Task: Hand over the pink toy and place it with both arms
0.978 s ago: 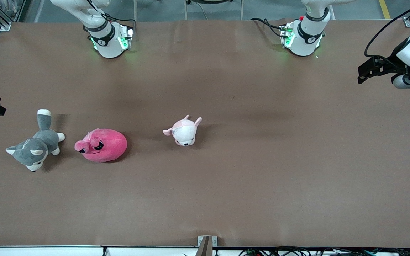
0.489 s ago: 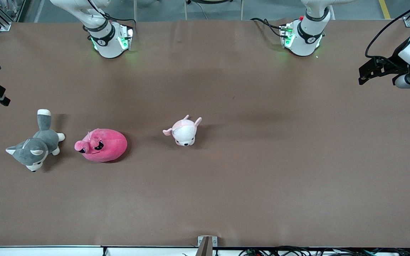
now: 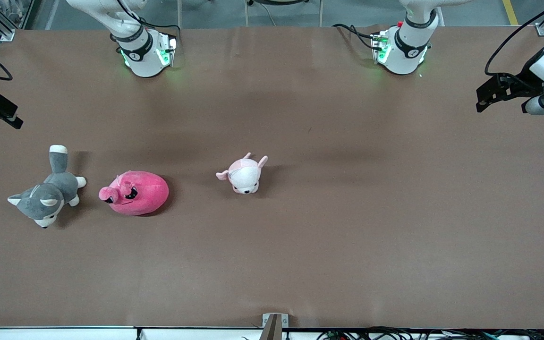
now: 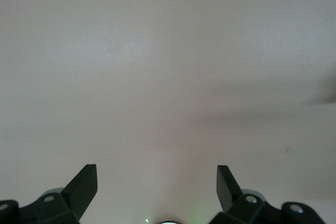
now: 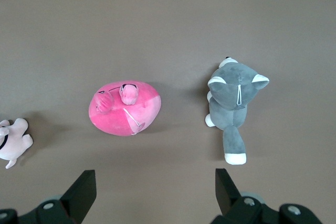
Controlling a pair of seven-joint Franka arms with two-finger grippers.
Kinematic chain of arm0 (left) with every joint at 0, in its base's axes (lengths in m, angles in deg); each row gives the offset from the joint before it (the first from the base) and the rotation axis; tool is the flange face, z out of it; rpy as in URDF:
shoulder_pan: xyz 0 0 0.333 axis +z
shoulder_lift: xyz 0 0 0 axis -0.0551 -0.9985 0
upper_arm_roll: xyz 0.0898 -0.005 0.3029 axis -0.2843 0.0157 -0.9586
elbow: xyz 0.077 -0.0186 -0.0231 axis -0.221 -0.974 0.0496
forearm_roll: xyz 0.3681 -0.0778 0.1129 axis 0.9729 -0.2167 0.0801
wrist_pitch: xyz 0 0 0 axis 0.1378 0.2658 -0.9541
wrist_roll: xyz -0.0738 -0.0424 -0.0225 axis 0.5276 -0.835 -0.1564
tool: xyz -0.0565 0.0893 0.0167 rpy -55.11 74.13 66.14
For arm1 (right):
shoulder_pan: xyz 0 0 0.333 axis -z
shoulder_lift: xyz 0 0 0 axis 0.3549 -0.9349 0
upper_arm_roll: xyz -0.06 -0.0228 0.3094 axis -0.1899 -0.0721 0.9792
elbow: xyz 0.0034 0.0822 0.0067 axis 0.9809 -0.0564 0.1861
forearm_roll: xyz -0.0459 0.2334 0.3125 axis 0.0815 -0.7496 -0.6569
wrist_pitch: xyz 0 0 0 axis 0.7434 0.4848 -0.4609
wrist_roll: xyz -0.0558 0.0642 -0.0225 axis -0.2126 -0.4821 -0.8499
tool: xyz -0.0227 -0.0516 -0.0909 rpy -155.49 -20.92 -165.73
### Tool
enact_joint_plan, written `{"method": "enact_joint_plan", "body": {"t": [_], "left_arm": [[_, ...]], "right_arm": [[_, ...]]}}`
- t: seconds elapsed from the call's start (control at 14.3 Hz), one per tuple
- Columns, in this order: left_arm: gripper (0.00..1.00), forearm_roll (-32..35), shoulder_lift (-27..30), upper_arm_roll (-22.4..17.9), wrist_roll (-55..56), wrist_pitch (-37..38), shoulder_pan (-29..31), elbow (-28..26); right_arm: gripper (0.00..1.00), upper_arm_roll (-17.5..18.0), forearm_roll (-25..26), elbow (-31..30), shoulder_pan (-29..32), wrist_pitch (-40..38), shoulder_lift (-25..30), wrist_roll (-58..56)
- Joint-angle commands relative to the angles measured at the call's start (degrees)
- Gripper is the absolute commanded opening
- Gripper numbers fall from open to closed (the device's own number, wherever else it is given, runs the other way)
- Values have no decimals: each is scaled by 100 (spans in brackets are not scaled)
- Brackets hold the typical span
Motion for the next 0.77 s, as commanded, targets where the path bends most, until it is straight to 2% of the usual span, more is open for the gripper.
{"method": "enact_joint_plan", "body": {"t": [0.0,0.21,0.7], "left_arm": [[100,-3,-100,42,3,5,27,136],[100,58,-135,50,-6,5,10,232],[100,32,-74,-11,3,75,45,180]], "right_arm": [[100,-8,166,-207,-59,90,149,117],[100,1,455,-207,-94,99,131,99],[100,-8,474,-216,-147,81,114,90]]}}
